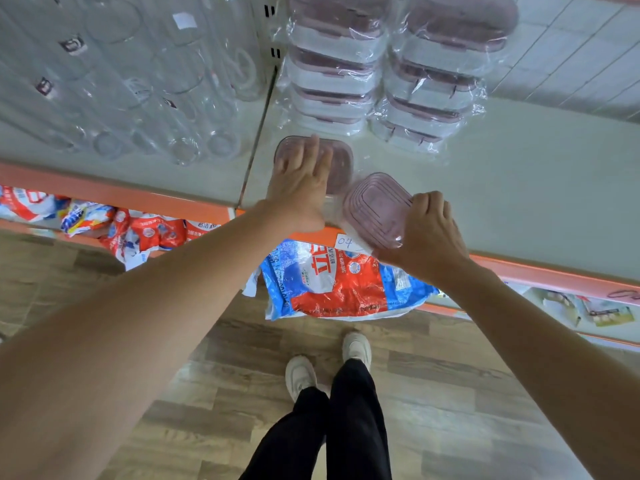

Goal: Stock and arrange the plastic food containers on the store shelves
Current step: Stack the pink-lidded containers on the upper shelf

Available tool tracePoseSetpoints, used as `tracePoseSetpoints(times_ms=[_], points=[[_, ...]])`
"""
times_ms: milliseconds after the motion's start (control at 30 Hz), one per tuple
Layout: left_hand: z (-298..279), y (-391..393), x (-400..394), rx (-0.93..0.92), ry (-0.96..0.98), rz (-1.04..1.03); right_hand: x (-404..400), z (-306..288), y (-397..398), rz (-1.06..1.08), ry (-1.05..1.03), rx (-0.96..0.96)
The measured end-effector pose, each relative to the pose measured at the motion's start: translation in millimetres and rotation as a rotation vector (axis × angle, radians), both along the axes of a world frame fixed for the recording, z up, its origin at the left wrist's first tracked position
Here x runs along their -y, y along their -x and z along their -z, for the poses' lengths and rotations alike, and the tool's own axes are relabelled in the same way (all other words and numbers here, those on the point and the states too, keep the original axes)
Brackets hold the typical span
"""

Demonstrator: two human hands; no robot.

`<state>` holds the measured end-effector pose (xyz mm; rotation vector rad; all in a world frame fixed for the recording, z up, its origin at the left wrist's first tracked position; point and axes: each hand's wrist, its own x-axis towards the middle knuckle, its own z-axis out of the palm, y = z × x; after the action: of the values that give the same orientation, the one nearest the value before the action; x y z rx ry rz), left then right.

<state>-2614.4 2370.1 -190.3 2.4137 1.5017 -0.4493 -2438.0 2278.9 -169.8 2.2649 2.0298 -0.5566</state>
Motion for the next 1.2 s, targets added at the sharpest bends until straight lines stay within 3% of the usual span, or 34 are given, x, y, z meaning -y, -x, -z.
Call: tracePoseSetpoints(times_ms=[133,233,367,567,933,1200], points=[[-1.8,1.0,-0.7,-0.073,-0.058,0.003,21.8,4.2,-11.5,0.018,0.049,0.051],[-6.8,2.9,1.9,0.001,-0.152,-0.033,38.4,3.6,-18.2,0.041,0.062,0.051],[-15.5,-2.5,11.5,-0.004,-0.281,0.085,51.3,-1.9,-23.8,0.051,0.103,0.012],[-33.7,3.2,30.2,0.108,-0.226,0.156,68.4,-18.1,-30.0,0.033,0.149,-0.014],[-109.1,106.7,102.0,0.043,-0.053,0.054,64.0,-78.7,30.1,-0.277,0.044,-0.048],[-212.0,192.9,129.3,0.077,-0.205,-0.183,45.3,-161.7,107.4,-0.631,-0.057,-0.026]])
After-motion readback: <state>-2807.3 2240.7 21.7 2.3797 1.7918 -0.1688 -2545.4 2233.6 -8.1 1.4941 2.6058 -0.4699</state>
